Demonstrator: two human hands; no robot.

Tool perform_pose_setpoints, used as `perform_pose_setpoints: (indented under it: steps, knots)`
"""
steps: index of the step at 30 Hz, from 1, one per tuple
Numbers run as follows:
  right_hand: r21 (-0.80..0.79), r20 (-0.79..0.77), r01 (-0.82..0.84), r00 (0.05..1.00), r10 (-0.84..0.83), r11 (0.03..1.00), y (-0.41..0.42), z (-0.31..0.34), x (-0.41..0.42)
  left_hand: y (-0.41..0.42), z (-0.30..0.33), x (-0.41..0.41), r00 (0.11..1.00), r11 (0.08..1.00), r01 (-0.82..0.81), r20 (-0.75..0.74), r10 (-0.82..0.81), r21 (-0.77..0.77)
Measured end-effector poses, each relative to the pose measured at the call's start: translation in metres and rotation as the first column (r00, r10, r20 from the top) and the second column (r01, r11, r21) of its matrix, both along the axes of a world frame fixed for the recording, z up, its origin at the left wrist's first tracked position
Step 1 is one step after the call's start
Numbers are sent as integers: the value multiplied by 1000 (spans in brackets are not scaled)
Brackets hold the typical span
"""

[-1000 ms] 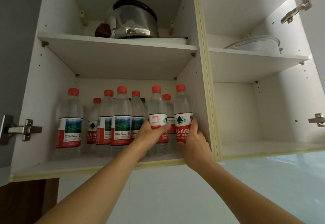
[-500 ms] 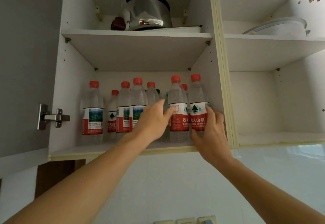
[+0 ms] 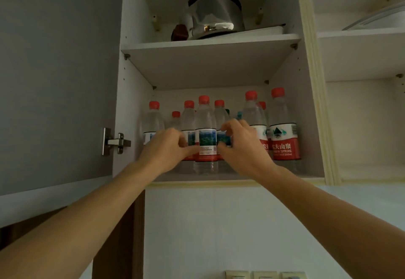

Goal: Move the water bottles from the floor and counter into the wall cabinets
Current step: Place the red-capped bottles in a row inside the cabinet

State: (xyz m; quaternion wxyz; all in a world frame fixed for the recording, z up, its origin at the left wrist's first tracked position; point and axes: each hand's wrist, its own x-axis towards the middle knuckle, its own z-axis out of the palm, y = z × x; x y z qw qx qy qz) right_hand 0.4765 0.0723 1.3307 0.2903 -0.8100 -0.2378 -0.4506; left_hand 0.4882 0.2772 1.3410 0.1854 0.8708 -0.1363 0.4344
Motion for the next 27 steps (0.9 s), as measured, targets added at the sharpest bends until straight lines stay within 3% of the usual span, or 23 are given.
perform_pose_setpoints:
  steps: [7,14,18,23,27]
  knots:
    - [127,-287,-24,956,60,992,32,5,31,7,6,37,992,962,93,-63,-113,-258]
    - [133,-271,-18,961,54,991,41,-9,51,-2,14,69,946,871,273,-49,-320,-409]
    - [115,-258,-12,965,41,993,40,-13,55,-2,12,77,908,833,369,-30,-417,-413]
    - [68,-271,-10,962,28,998,42,-17,55,7,9,80,920,844,360,3,-392,-398]
    - [80,-279,-19,959,40,997,42,-17,55,13,12,75,974,914,222,38,-223,-340]
